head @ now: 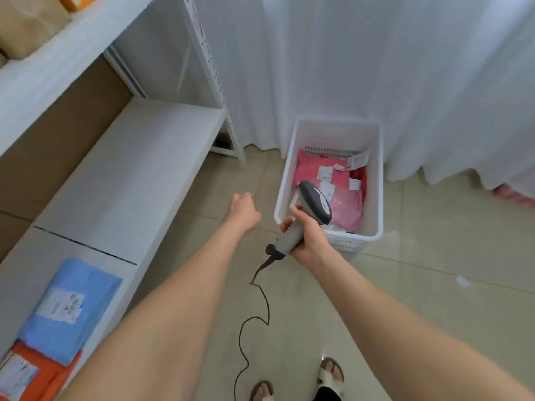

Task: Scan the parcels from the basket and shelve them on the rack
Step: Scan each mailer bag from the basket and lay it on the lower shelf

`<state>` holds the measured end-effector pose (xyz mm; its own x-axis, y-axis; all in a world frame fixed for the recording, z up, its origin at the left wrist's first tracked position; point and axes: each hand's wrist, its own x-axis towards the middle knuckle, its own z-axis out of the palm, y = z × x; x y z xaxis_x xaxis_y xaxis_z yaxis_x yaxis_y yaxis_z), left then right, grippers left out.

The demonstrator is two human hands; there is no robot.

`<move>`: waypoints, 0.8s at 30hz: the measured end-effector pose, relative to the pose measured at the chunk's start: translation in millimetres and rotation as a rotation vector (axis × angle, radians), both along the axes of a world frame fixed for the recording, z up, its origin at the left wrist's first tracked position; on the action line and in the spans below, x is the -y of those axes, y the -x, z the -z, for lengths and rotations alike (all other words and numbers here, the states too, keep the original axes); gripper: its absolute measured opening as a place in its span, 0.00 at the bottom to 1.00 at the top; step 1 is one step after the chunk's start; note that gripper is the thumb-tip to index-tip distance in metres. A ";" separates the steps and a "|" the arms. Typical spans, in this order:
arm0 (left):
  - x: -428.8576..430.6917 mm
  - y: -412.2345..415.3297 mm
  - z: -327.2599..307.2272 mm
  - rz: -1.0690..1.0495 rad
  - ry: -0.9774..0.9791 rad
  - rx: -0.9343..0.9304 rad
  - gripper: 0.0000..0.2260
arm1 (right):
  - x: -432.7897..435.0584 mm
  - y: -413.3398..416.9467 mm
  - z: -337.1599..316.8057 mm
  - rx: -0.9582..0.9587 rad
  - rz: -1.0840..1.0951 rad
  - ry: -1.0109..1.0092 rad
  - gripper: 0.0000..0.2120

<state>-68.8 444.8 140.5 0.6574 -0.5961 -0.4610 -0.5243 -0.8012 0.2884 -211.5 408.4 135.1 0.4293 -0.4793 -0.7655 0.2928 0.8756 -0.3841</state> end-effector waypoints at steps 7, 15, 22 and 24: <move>112.5 50.1 28.2 0.139 -0.008 -0.068 0.23 | 91.0 51.5 26.1 -0.044 0.146 -0.078 0.04; 229.5 45.8 91.9 0.215 -0.067 -0.117 0.22 | 201.1 47.9 90.9 -0.212 0.121 -0.095 0.09; 293.0 30.8 189.3 0.069 -0.073 -0.297 0.25 | 281.6 41.5 187.6 -0.337 0.133 -0.099 0.13; 303.0 31.1 226.8 -0.063 -0.061 -0.376 0.27 | 300.1 40.8 221.7 -0.346 0.123 -0.107 0.14</move>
